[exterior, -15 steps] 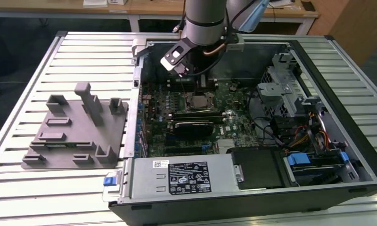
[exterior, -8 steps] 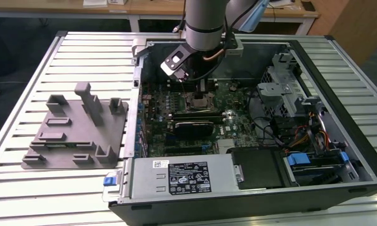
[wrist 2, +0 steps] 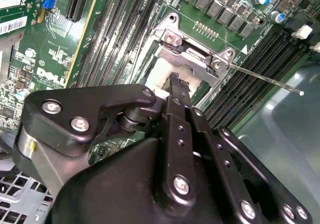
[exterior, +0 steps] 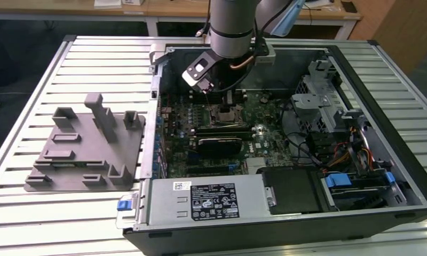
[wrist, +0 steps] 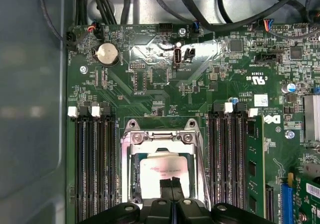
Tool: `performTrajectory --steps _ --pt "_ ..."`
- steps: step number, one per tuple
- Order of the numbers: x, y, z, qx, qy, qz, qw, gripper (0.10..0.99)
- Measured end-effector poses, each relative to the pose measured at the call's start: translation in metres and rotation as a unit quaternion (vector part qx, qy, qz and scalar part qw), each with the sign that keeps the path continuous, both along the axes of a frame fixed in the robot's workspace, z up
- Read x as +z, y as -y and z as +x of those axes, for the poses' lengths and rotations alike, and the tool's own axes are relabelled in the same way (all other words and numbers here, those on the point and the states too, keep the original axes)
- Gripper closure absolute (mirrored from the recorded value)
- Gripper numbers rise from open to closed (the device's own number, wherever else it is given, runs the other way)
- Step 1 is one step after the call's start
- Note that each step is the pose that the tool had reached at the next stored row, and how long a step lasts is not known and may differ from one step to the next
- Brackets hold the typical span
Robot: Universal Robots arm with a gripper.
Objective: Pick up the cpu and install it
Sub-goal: 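Close the cpu cover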
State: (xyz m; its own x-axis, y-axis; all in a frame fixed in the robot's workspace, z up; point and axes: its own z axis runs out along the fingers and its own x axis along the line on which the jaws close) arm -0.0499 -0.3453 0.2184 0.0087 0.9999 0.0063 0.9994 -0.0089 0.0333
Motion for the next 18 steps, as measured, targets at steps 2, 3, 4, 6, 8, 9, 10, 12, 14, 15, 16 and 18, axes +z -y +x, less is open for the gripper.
performTrajectory --steps 2,3,4,6,8,9,10,12,14,15,16,18 --pt "-0.0003 0.0000 0.0000 0.016 0.0000 0.0001 0.9999 0.980" --pt "-0.0004 0.0000 0.0000 0.025 0.0000 0.0001 0.9997 0.980" --pt "-0.0005 0.0000 0.0000 0.034 0.0000 0.0001 0.9994 0.980" --pt "-0.0008 0.0000 0.0000 0.052 0.0000 0.0001 0.9986 0.980" --pt "-0.0011 0.0000 0.0000 0.070 0.0000 0.0001 0.9975 0.980" --pt "-0.0013 0.0000 0.0000 0.079 0.0000 0.0001 0.9969 0.980" --pt "-0.0014 0.0000 0.0000 0.089 0.0000 0.0001 0.9961 0.980" --pt "-0.0017 0.0000 0.0000 0.107 0.0000 0.0000 0.9943 0.980" --pt "-0.0020 0.0000 0.0000 0.125 0.0000 0.0000 0.9922 0.980" --pt "-0.0021 0.0000 0.0000 0.134 0.0000 0.0001 0.9910 0.980" --pt "-0.0023 0.0000 0.0000 0.142 0.0000 0.0001 0.9898 0.980" --pt "-0.0026 0.0000 0.0000 0.161 0.0000 0.0001 0.9870 0.980"
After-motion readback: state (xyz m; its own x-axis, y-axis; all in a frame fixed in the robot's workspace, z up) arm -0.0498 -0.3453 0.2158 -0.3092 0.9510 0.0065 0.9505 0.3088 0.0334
